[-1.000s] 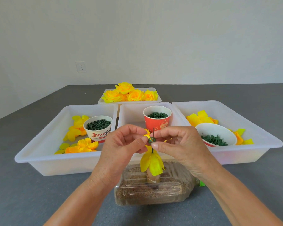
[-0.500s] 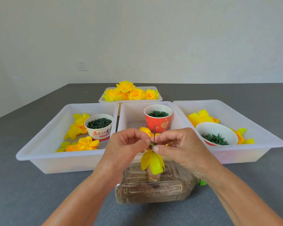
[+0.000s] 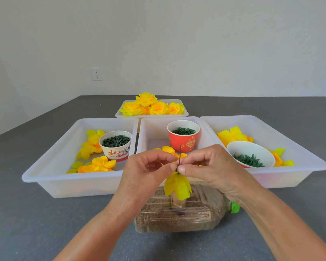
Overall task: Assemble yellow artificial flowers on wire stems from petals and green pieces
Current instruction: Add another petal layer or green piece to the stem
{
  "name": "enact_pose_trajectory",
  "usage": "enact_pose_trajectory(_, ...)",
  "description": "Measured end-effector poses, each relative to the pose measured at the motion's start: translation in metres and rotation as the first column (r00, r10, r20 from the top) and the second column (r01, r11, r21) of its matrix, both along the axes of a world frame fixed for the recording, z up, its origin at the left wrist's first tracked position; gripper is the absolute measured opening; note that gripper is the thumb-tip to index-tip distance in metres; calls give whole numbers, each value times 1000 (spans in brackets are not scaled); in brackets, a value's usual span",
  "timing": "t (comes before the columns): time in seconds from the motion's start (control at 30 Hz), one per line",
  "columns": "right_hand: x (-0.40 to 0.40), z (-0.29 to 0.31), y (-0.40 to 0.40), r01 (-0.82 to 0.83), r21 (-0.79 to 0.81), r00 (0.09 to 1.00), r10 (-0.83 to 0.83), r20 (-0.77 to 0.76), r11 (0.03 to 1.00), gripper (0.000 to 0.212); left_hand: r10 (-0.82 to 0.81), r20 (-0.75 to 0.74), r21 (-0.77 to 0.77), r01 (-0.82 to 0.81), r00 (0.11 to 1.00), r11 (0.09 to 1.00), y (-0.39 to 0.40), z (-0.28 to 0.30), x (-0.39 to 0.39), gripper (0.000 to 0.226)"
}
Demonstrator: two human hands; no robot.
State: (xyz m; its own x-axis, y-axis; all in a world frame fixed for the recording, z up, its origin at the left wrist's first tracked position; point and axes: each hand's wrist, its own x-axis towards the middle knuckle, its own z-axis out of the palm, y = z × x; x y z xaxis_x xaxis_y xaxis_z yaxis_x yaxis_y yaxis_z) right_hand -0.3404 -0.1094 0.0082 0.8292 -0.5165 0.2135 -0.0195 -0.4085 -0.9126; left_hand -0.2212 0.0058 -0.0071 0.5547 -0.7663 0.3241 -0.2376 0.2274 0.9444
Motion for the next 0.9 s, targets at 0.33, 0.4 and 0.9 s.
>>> enact_pose_trajectory(0.33,-4,1,2,14,118,998,-21,56,993,26,67,16,41,-67,998,997,2,-4,1,17)
enact_pose_trajectory(0.4,-3,0,3,25,141,997,-35,71,990,21,74,14,51,-74,997,996,1,-6,1,17)
enact_pose_trajectory(0.9,-3,-4,1,7,203,993,-31,112,979,23,58,-2,84,-58,998,995,-2,-12,1,14)
